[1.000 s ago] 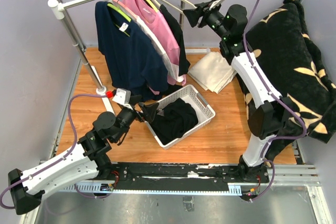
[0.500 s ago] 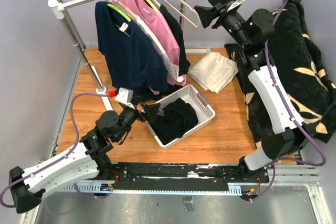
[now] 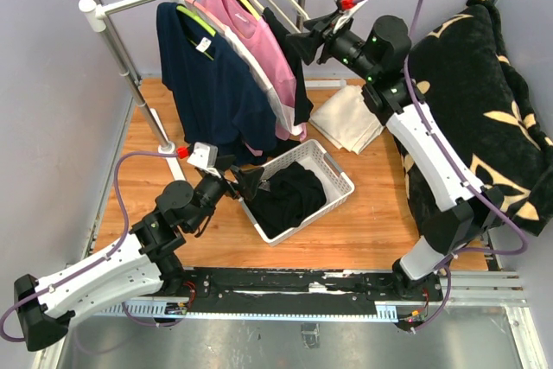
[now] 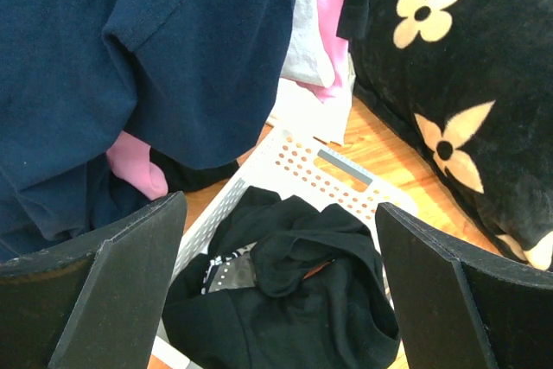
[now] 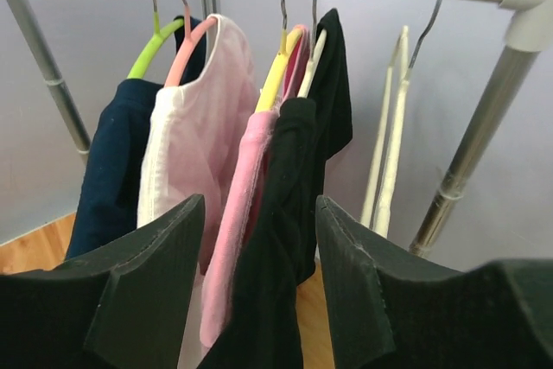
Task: Remove the t-shirt from the hanger
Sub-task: Place the hanger on the clothesline, then pick up the hanger from the clothesline.
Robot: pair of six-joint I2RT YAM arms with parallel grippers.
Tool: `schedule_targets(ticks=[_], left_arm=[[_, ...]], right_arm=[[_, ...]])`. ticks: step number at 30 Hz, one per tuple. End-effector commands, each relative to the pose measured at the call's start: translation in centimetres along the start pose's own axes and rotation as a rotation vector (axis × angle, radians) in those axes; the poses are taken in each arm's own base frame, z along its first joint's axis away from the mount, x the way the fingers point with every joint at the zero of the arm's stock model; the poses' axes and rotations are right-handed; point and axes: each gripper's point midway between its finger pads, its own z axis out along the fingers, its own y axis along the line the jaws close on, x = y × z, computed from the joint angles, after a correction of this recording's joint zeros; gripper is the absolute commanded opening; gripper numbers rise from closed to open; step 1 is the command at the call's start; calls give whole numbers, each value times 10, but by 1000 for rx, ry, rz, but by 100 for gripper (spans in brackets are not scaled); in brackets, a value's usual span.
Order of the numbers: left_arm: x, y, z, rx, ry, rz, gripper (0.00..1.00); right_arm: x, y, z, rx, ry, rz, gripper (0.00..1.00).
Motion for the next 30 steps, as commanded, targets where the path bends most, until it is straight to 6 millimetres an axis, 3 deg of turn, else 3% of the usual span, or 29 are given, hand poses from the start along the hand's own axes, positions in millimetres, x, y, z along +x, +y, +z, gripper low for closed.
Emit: schedule_targets(ticks=[1,18,24,30], left_arm=[[-15,-6,-1,19,-45,-30,95],[-22,3,-11,-6,-69,-14,95],[-21,6,-13,-16,-72,-7,96],[-22,7,-15,-16,-77,-12,96]], right_arm=[[-7,7,11,-19,-9,-24,54],[26,4,52,-8,46,11,44],[31,4,53,2,55,12,31],[27,3,53,11,43,8,9]])
